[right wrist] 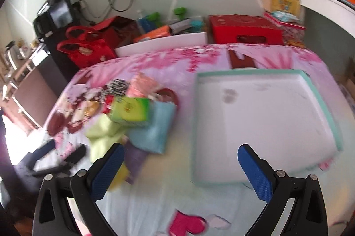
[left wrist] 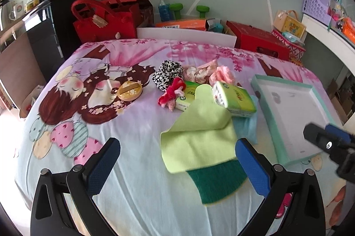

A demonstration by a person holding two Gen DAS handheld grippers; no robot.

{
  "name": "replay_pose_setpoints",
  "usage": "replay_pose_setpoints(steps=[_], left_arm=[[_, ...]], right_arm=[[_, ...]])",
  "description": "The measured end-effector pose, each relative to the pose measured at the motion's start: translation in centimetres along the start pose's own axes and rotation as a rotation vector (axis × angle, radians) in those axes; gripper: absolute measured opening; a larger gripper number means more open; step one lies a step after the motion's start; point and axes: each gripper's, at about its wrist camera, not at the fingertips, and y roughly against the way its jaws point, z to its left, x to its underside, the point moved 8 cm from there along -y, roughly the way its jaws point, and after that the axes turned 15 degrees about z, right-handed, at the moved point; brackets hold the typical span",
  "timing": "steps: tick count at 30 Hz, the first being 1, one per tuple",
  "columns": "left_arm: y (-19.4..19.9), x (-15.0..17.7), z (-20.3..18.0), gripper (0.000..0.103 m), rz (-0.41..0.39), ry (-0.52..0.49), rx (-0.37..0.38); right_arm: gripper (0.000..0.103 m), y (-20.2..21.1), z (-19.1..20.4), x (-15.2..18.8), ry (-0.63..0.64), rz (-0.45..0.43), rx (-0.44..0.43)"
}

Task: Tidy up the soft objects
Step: 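Grasp the green tissue pack with the right tool while the left tool grasps the lime-green cloth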

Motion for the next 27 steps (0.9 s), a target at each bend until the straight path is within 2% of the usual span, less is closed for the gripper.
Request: replay_pose_setpoints(steps=[8,13,18,21,24,27], left_arm=[[-4.2,-1.7,1.9,0.103,0.06,0.026,0.022],[-6.0,-2.2,2.1,0.102,0.074,0.0,0.055],[-7.5,-2.7,1.9,0.101,0.097,0.011,0.151],[-8.0,-3.0,1.8,0.089,0.099,0.009,0.186],[-8.4,-3.3,1.6,0.083,0.116,0.016,0.261],[-8.8,-3.5,1.5,0.064,0.13,0.02,0.3]], right_arm=[[0.103,-4.7,4.5,-2.3,0.074,0.067,-0.085],[0.103,-7.0,6.4,-3.1,0.108,0.092,-0.107],[0.102,-8.6,7.3,-3.7,0.118,0.113,-0.127],[0.097,-9.2,7.5,-3.9,0.121,0.121,-0.132],[0.09,-9.8,7.5,-4.1,0.11,0.132,-0.148],[0.083,-9.9,7.4,-4.2,0.107,0.125,-0.159]])
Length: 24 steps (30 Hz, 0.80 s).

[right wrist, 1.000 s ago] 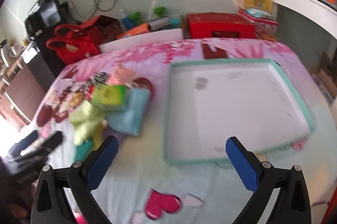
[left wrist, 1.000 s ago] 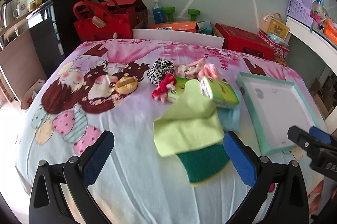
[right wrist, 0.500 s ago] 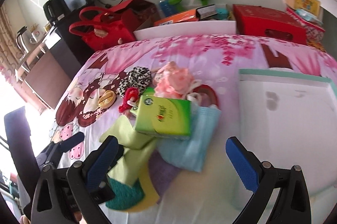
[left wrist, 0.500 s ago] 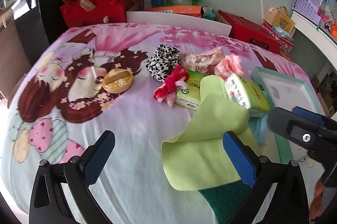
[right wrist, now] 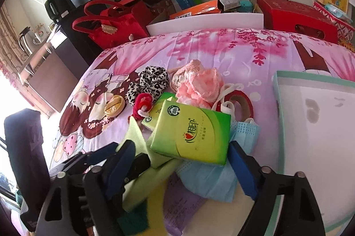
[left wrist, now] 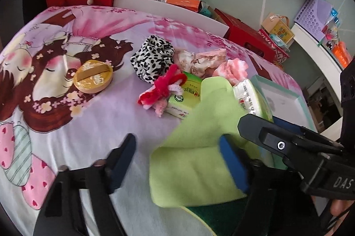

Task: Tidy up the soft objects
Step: 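Grasp the green tissue pack with the right tool while the left tool grasps the lime-green cloth, then carry both items into the tray and open both tools to release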

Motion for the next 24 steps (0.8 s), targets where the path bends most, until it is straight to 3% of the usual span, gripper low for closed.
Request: replay_pose_setpoints(steps=[4,8,18,24], left_arm=[[-0.4,-0.2,-0.2,0.05,0.024,0.005,0.06],[-0.9,-0.1,-0.5,0.045,0.04,-0.005,0.07],[-1.7,-0.4,-1.6,0.011,0.072,-0.048,0.086],[-1.9,-0.3,-1.9,0.003,0.075,-0.05,0.104]], right_arm=[[0.078,0.2,-0.2,-0.2,-0.014,0.0,-0.023],[0.068,0.4,-0.5,-0.3,-0.023,-0.002,-0.012],[0.068,0.7,-0.9,0.1,-0.038,-0.008,-0.026],[0.068,1.2,-1.4,0.5,-0.05,-0.015,-0.029]])
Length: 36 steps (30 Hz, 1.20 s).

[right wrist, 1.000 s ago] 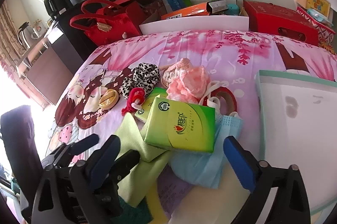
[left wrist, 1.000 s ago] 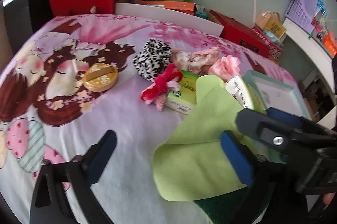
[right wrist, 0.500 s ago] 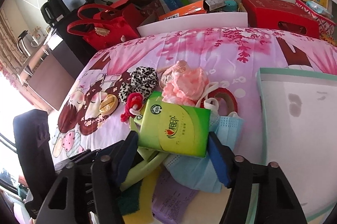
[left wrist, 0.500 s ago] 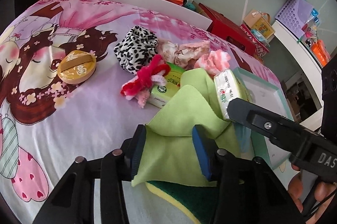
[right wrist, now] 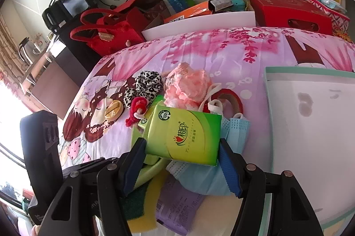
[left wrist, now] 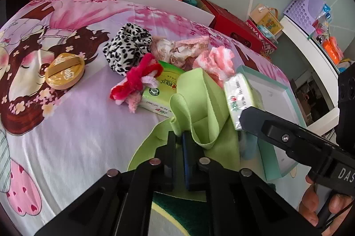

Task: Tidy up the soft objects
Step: 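Carry both items into the tray and open both tools to release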

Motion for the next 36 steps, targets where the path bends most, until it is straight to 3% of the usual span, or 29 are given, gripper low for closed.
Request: replay_pose_setpoints(steps=[7,16,36], left_arm=[[1.7,0.6,0.5,0.002,-0.058,0.014,-0.027],[6.7,0.1,0.0,0.002,-0.19,0.004,-0.074],[17.4,-3.5,-8.2,0.001,-0.414,-0.135,-0.139]], right_arm=[[0.068,1.3,0.0,0.4,-0.005,-0.026,-0.007],[0.068,3.8,-0.3,0.7,-0.012,-0.069,-0.013],[0.068,11.3,-4.9,1.1,-0.073,-0.188,0.004]])
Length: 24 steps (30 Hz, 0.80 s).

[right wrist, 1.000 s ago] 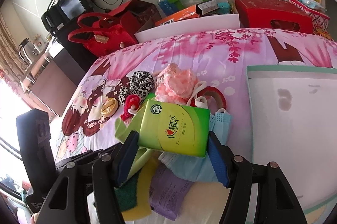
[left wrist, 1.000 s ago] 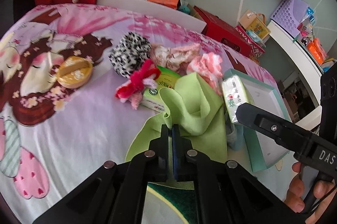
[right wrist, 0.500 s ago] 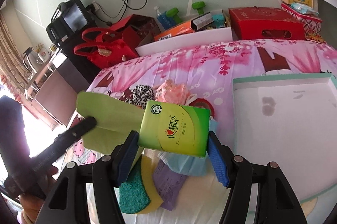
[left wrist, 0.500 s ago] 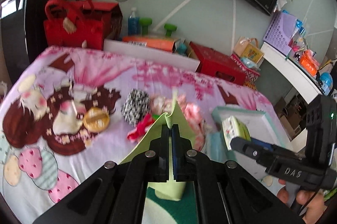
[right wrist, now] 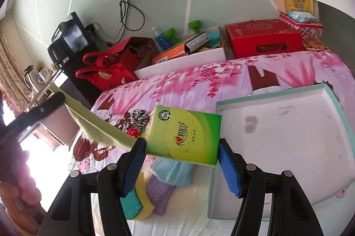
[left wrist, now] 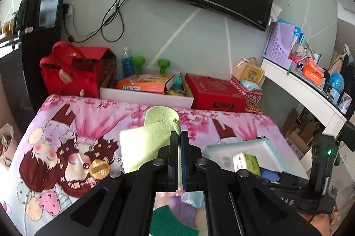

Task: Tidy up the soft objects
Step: 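Carry both items into the tray and open both tools to release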

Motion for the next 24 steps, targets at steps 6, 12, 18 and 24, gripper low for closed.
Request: replay_pose_setpoints(steps=[6,12,18,24], left_arm=[[0.8,-1.8,-3.4,0.001,-0.017,-0.057,0.014],[-0.1,-3.0,-8.9,0.001,-0.012,-0.133,0.052],[-2.5,-3.0,-14.3,0.001,0.027,-0.202,0.089],[-6.5,-1.7,-18.6,0.001,0.11,-0.243,0.123]], right_arm=[[0.068,1.5,-3.1,-0.1,-0.038,-0.013,0.032],[0.068,2.9,-8.0,0.2,-0.083,-0.019,0.097],[0.068,4.0,-14.4,1.2,-0.162,0.0,0.189],[0.068,4.3,-20.2,2.3,-0.226,0.047,0.276]])
